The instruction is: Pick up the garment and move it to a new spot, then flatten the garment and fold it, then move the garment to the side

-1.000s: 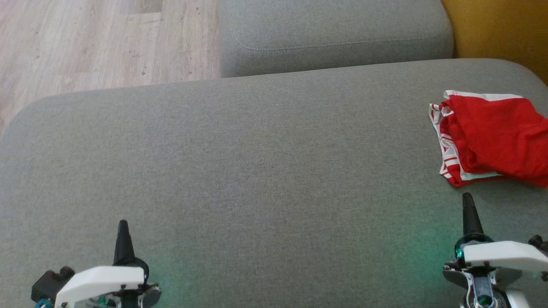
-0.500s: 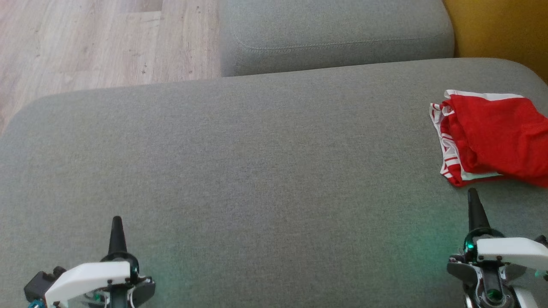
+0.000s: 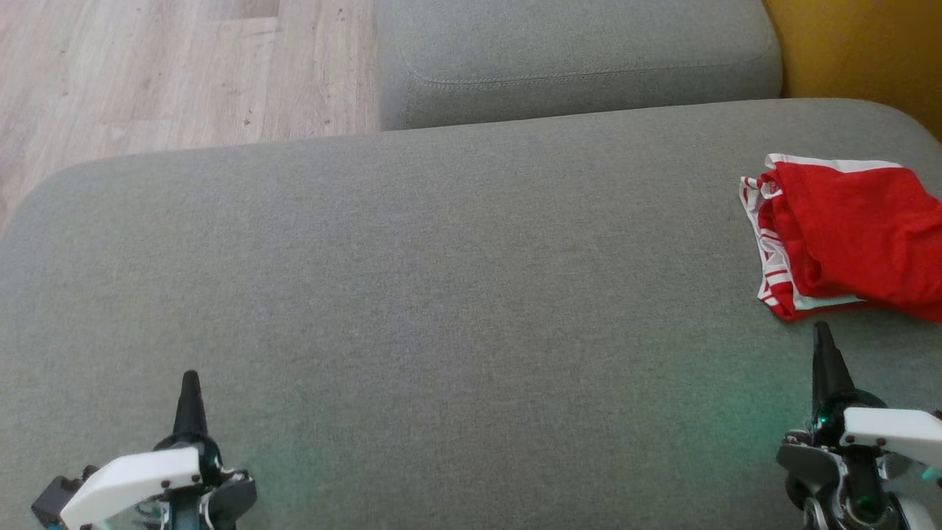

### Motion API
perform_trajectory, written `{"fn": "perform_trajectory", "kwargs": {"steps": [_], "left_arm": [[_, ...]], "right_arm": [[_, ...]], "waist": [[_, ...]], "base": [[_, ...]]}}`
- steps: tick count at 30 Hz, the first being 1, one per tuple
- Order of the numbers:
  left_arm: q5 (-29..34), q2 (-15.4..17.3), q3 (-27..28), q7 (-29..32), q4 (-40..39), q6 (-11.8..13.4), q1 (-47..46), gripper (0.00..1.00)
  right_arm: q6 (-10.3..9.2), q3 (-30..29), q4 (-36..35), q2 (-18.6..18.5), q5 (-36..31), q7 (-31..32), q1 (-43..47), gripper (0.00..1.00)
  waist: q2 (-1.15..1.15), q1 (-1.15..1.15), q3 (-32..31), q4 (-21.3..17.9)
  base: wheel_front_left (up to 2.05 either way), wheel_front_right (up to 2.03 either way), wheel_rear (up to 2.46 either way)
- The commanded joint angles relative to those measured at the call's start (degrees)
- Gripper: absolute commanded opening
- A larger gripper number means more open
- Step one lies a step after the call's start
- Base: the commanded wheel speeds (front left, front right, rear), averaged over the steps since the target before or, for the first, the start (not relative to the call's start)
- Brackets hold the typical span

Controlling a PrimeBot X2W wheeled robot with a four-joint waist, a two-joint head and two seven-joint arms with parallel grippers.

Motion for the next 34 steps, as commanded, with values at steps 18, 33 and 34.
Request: {"fn": "perform_trajectory", "kwargs": {"steps": [18,33,34], "left_arm": [[-7.1,0.3,4.0,2.5,-2.3,-1.0,-4.0,0.0],[-7.0,0.2,4.1,2.6,-2.3,-1.0,-4.0,0.0],[-7.0,0.2,4.1,2.6,-2.3,-1.0,-4.0,0.0]], "right_arm": [[-0.04,0.0,-2.8,-0.6,8.4,2.4,-4.0,0.0],[-0.04,-0.2,-2.8,-0.5,8.3,2.5,-4.0,0.0],[-0.04,-0.2,-2.8,-0.5,8.2,2.5,-4.0,0.0]], "waist": [[0.0,0.0,0.1,0.0],[0.0,0.0,0.1,0.0],[0.0,0.0,0.1,0.0]], "base": [[0.0,0.0,0.0],[0.0,0.0,0.0],[0.0,0.0,0.0]]}}
